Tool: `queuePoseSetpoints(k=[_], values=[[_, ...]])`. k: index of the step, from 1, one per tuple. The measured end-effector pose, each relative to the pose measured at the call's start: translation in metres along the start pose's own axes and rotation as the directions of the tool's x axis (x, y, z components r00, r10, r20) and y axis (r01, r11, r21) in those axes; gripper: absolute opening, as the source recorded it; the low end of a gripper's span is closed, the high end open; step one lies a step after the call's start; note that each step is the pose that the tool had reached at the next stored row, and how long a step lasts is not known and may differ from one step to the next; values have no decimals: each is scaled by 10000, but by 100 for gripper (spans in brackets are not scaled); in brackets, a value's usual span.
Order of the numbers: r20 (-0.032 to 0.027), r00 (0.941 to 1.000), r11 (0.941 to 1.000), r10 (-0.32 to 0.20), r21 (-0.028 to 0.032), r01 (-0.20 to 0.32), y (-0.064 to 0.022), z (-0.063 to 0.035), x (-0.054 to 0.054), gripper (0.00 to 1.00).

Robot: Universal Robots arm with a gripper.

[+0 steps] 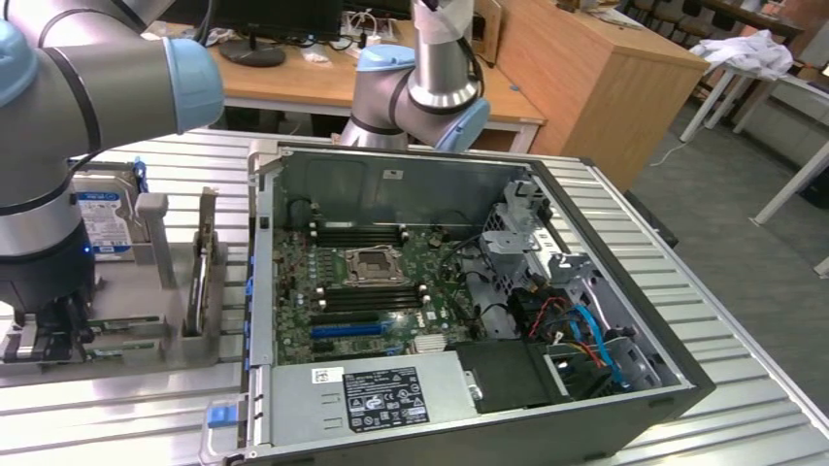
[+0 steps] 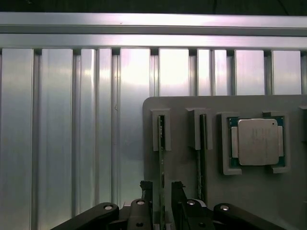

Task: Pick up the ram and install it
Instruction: 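Pick up the ram and move it above insertion slot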

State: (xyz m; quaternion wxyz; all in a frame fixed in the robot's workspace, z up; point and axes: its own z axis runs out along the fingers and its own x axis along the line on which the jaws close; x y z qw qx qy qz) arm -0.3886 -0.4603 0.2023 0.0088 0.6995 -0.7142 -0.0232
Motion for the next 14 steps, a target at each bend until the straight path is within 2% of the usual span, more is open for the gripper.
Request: queuePoseSetpoints(k=[14], values=[[0,10000,10000,-1,0,1,-77,3,-1,30]])
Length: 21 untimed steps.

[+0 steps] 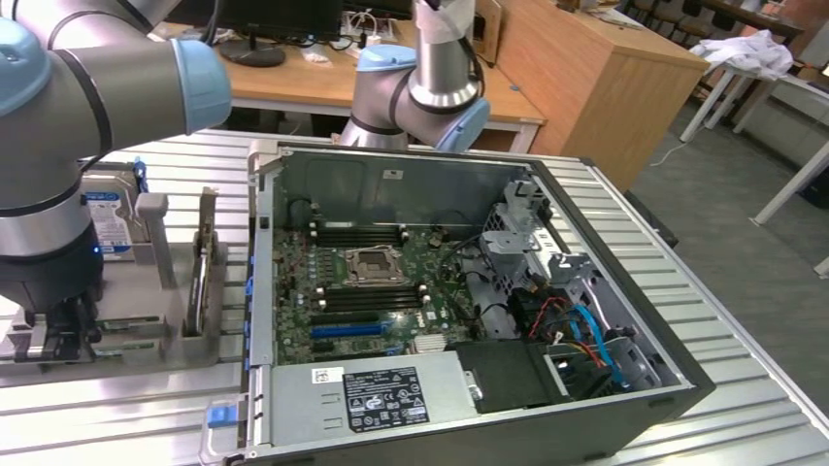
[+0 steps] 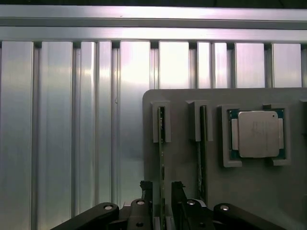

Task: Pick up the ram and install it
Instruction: 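Pick up the ram and move it above insertion slot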

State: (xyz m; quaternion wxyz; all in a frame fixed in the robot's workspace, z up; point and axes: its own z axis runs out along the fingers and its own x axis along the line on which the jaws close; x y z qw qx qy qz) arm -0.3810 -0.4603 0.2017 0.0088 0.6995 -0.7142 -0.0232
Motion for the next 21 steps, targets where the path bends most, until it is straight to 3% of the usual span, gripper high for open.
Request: queuePoseSetpoints(k=[21], values=[[0,10000,10000,0,0,0,-135,3,-2,30]])
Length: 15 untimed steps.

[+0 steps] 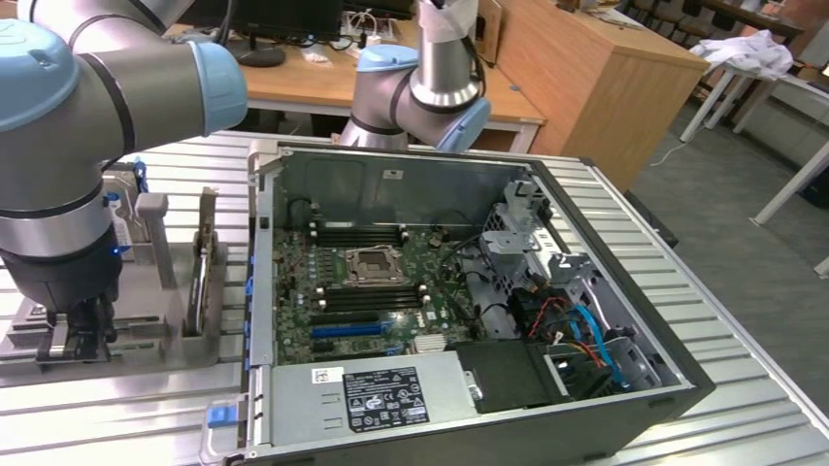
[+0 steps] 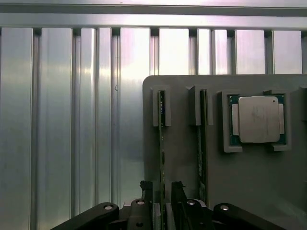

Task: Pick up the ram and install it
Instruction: 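Pick up the ram and move it above insertion slot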

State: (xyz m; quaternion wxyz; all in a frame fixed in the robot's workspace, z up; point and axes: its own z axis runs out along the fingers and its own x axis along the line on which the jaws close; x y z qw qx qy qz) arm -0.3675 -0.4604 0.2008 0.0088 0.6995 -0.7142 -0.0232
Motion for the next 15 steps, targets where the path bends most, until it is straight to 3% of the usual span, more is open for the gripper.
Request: queuePoseSetpoints(k=[15], values=[[0,10000,10000,-1,0,1,-10,2,-24,30]])
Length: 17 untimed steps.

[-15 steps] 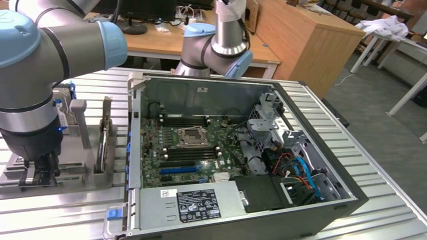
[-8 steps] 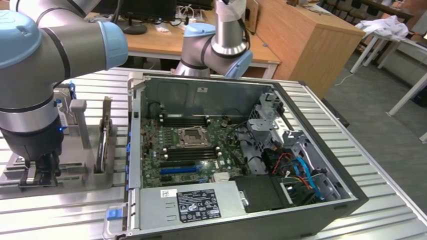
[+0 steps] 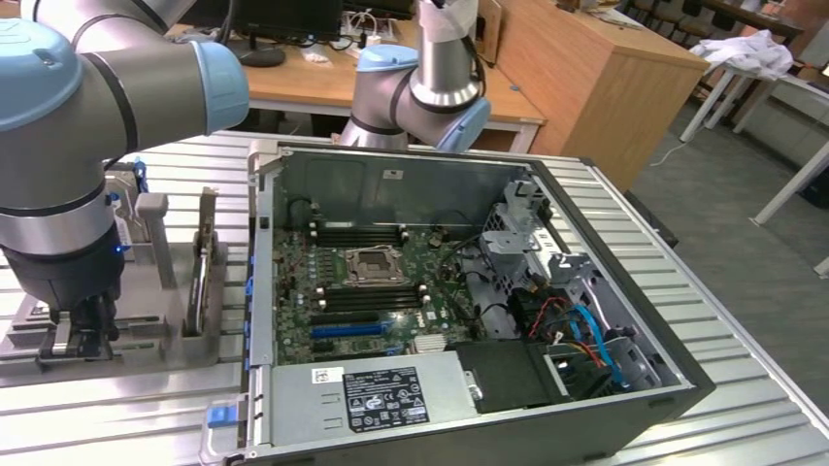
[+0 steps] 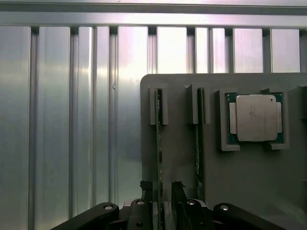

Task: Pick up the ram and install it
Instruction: 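Pick up the ram and move it above insertion slot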

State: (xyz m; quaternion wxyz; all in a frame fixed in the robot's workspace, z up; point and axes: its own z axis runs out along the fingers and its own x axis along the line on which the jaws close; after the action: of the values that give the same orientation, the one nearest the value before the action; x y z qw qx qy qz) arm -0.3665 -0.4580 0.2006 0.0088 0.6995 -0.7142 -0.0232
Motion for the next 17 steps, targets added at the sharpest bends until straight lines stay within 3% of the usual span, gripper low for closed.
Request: queuePoseSetpoints(k=[10,13,14,17], values=[[1,10000,10000,1,0,-1,0,0,-1,30],[1,10000,10000,1,1,-1,0,0,0,28],[0,10000,10000,0,1,0,0,0,0,22],[0,10000,10000,1,1,-1,0,0,0,22]])
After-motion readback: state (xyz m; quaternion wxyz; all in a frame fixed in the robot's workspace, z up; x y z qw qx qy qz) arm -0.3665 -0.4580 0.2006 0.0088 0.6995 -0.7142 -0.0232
